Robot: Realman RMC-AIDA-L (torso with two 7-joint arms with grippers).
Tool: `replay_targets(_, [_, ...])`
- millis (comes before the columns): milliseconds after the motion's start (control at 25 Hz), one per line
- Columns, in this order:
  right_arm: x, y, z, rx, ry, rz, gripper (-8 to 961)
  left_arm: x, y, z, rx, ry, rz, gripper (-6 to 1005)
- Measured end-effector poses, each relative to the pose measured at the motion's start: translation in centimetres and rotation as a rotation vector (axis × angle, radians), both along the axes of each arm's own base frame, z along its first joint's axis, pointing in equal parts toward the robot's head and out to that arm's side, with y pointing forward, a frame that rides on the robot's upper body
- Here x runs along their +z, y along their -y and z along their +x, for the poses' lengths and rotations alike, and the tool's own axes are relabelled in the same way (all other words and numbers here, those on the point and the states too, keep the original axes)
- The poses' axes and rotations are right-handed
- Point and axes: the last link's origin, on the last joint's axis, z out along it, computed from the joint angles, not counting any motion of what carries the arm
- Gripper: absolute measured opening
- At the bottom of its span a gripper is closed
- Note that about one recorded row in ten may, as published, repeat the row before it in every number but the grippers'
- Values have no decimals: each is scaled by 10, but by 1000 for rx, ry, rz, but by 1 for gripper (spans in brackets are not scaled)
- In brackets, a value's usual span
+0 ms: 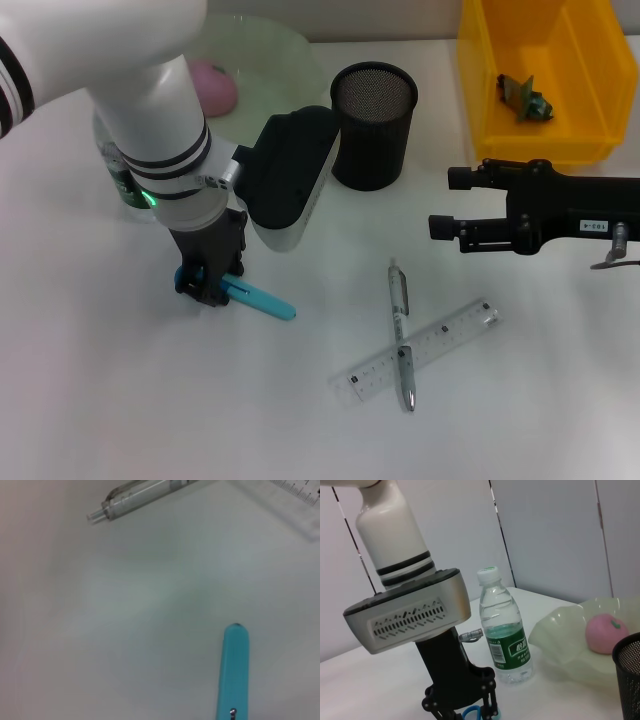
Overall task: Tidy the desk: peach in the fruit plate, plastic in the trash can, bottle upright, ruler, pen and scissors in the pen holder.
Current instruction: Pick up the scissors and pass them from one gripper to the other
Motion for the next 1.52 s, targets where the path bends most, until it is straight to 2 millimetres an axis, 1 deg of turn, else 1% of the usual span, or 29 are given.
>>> replay_targets(760, [0,-2,-1,-7,1,1,833,-2,1,1,-26,-13,-18,250])
replay_targets(1000, [0,-2,-1,-7,1,1,834,1,2,9,-1,29,-16,250])
replay_targets(1080, [0,-2,-1,-4,0,-1,834,13,0,23,65,120,-3,251])
replay_targets(1160, [1,-1,-1,-5,-1,-1,834,13,0,23,65,120,-3,252])
replay_targets(1200, [1,-1,-1,-6,-1,-1,834,18,-1,26,86,152,6,252])
replay_targets(1240, [1,-1,0,-7,0,-1,834,27,-3,29,126,208,24,253])
replay_targets(1320, [3,-1,1,-8,3,1,834,39,-5,30,182,281,50,254])
replay_targets(1440, [7,0,2,-4,5,-5,834,39,-5,30,182,281,50,256])
replay_targets(1480, [11,1,4,-2,6,-8,834,52,-3,28,249,359,75,256])
replay_targets(1520, [11,1,4,-2,6,-8,834,52,-3,28,249,359,75,257])
